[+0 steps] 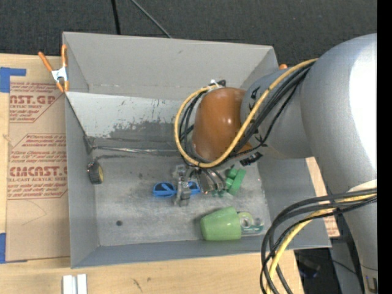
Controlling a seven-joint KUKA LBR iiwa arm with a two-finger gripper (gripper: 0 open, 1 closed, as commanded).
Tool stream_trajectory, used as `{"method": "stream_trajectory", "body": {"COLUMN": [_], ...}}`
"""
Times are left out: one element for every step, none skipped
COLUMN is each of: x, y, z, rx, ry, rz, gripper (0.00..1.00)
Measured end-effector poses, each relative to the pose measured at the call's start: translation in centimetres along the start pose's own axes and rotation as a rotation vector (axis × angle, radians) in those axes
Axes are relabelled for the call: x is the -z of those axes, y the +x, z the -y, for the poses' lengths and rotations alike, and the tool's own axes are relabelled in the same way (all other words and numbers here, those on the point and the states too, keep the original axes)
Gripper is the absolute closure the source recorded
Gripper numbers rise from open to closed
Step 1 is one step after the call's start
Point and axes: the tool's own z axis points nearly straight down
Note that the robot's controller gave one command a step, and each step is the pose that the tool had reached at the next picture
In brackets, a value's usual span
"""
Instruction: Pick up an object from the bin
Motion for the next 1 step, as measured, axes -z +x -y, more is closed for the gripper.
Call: {"method": "stream_trajectory", "body": {"x": [14.8], "y": [-1.11], "z": [-1.67], "rx": [0.0], "ry": [0.001], "rz": [0.009], "gripper": [1.0]}}
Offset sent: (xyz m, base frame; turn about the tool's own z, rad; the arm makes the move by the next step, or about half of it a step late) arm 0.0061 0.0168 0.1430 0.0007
